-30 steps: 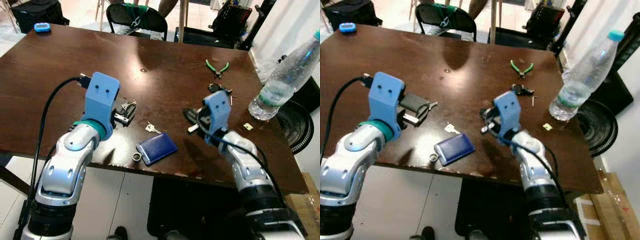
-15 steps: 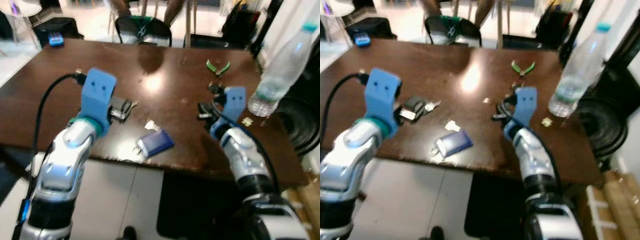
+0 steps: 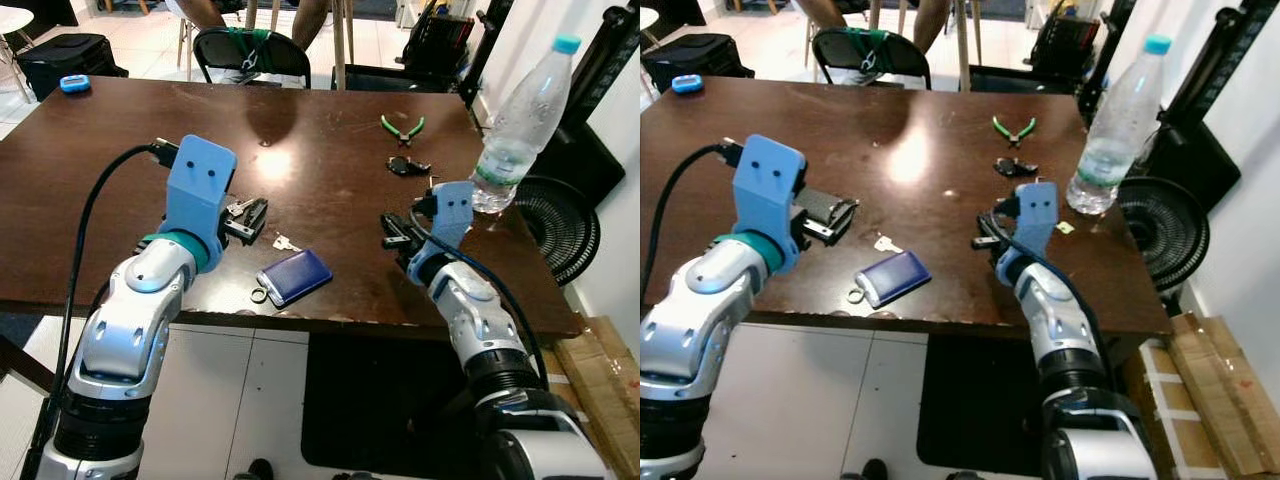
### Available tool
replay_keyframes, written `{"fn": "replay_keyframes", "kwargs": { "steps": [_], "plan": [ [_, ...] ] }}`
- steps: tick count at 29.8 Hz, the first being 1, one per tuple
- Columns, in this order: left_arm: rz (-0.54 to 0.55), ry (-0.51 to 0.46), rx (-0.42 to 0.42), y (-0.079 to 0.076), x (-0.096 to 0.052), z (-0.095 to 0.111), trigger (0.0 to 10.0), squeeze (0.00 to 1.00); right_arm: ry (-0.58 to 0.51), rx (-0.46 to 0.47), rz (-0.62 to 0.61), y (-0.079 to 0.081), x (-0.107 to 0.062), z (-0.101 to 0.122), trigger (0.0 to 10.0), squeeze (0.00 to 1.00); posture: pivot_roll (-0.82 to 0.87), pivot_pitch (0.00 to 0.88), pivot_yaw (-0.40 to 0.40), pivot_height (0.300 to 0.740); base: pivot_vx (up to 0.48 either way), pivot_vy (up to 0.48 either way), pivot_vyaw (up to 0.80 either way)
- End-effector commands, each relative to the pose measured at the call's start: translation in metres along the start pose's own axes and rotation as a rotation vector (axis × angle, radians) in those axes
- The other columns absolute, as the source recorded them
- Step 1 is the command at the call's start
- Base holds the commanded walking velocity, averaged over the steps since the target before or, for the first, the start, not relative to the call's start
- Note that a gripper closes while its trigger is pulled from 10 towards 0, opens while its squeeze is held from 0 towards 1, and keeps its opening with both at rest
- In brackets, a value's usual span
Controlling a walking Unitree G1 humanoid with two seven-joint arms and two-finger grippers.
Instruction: Hang keys on a hook
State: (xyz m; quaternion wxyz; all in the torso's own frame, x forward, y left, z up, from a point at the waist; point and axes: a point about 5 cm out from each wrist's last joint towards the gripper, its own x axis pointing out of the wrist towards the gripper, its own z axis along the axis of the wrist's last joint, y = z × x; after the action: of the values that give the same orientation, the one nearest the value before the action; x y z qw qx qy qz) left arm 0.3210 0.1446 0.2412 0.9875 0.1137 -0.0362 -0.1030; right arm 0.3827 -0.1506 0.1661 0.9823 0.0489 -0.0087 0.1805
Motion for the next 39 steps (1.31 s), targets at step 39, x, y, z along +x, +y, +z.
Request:
{"fn": "replay_keyframes", "kwargs": {
  "steps": [39],
  "plan": [
    [0.093, 0.037, 0.004, 0.012, -0.016, -0.009, 10.0, 0.00, 0.020, -0.029, 0.443, 0.095, 0.041, 0.010, 10.0, 0.28, -0.05, 0.146, -0.034, 0.740, 0.000, 0.000, 0.00]
  ]
}}
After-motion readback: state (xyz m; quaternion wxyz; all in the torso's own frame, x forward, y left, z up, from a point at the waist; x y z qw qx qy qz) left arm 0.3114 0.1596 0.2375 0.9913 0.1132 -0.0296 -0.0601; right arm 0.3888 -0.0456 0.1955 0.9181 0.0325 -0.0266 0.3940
